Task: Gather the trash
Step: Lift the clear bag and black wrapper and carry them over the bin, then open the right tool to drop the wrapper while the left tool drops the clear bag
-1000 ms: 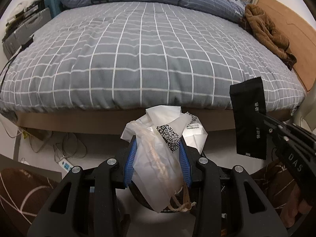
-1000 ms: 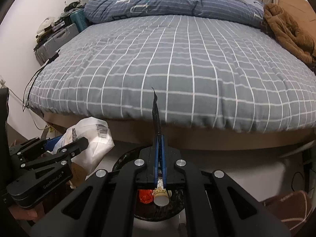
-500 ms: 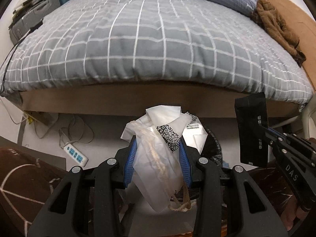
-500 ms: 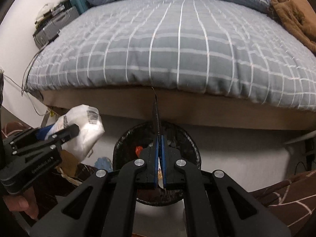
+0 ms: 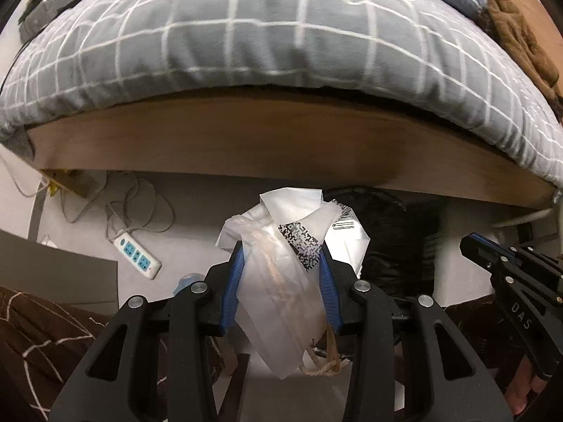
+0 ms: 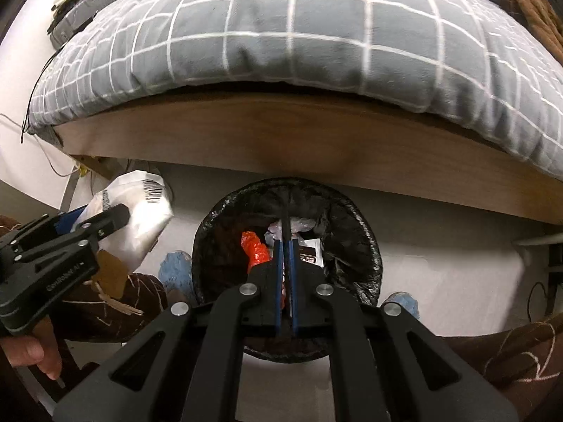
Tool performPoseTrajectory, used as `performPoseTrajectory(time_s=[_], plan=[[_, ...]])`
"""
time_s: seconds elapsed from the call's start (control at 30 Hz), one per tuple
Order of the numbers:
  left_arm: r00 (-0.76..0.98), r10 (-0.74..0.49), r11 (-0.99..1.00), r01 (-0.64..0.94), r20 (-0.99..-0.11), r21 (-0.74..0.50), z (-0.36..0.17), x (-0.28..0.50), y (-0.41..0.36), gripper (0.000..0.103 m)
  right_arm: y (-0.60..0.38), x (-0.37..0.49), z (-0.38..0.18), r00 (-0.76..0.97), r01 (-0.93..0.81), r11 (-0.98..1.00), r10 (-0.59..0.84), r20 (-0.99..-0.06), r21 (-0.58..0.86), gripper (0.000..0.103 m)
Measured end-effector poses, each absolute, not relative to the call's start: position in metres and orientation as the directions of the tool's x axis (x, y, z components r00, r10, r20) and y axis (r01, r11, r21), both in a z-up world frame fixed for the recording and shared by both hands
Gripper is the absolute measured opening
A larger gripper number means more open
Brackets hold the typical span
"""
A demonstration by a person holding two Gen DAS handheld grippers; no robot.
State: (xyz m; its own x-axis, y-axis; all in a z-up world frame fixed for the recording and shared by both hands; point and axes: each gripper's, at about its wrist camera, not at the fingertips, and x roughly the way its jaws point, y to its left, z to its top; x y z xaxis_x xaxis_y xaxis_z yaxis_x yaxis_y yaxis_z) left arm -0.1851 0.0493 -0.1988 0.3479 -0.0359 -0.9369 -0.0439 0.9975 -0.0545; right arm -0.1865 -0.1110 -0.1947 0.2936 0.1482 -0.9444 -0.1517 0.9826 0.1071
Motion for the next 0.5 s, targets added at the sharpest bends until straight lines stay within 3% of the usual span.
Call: performPoseTrajectory(time_s=[0.1, 0.3, 0.5], plan=[[0.349, -0.031, 0.997, -0.06, -0.936, -0.055, -0.2, -0.186, 0.058, 0.038, -0.107, -0.186, -0.198, 0.295, -0.161, 0.981, 0.149, -0.944, 0.105, 0.007], [0.347, -0.046, 0.997, -0.045, -0.937, -0.066, -0.199, -0.184, 0.05, 0.038, -0.117, -0.188, -0.192, 0.332, -0.142, 0.987, 0.116, -0.936, 0.072, 0.054], [0.346, -0.075, 0.997, 0.008, -0.935, -0.077, -0.195, -0.179, 0.028, 0.038, -0.154, -0.191, -0.174, 0.396, -0.072, 0.996, 0.079, -0.915, 0.055, 0.078]])
